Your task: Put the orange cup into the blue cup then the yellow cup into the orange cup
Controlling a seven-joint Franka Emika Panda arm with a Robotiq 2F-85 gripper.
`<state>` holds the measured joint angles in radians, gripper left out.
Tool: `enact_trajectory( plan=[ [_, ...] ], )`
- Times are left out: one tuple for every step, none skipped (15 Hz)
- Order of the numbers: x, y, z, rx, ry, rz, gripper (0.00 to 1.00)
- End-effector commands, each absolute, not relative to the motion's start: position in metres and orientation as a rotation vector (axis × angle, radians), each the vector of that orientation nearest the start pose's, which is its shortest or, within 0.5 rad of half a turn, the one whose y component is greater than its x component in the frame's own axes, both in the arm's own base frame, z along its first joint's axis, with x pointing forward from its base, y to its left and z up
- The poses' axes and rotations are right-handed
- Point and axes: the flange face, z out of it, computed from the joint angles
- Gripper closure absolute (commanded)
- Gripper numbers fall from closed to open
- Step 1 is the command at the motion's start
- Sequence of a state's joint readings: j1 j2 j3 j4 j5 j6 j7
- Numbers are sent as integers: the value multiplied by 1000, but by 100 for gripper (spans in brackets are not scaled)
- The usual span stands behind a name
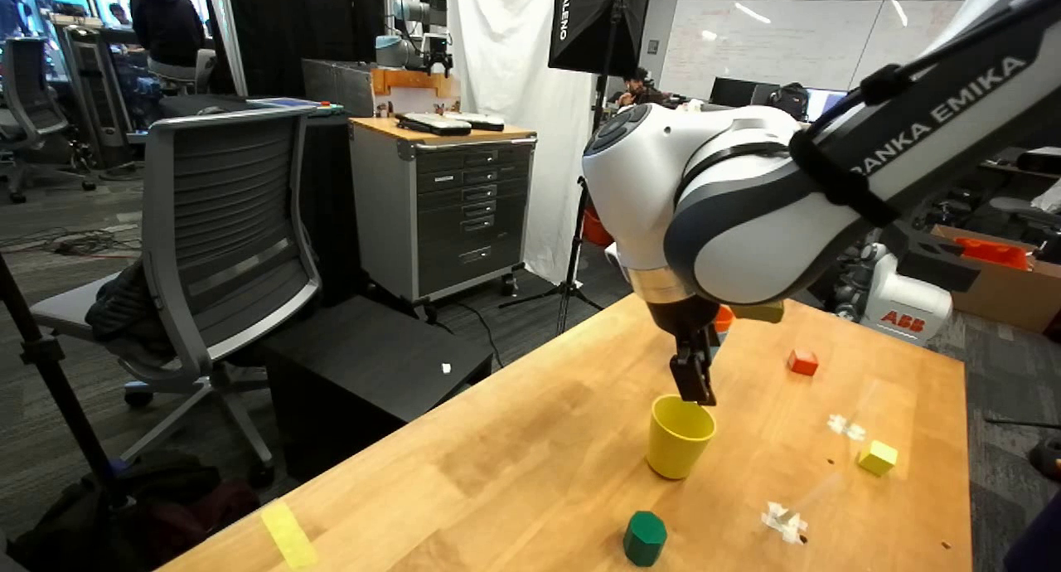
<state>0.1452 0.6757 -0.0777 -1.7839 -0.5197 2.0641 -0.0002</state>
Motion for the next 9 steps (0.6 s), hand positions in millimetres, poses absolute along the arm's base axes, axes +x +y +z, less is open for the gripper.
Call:
enact_trajectory(
  plan=[
    [609, 24, 166, -3321, -829, 687, 0],
    [610, 24, 166, -3306, -841, 681, 0],
    [612, 22, 165, -3304, -853, 671, 0],
    [614, 19, 164, -3308, -861, 659, 0],
    [617, 14, 164, -3315, -859, 658, 0],
    [619, 9, 163, -3318, -857, 653, 0],
    [621, 4, 162, -3323, -854, 645, 0],
    [623, 0, 161, -3321, -847, 643, 0],
    [625, -5, 159, -3320, -840, 637, 0]
  ],
)
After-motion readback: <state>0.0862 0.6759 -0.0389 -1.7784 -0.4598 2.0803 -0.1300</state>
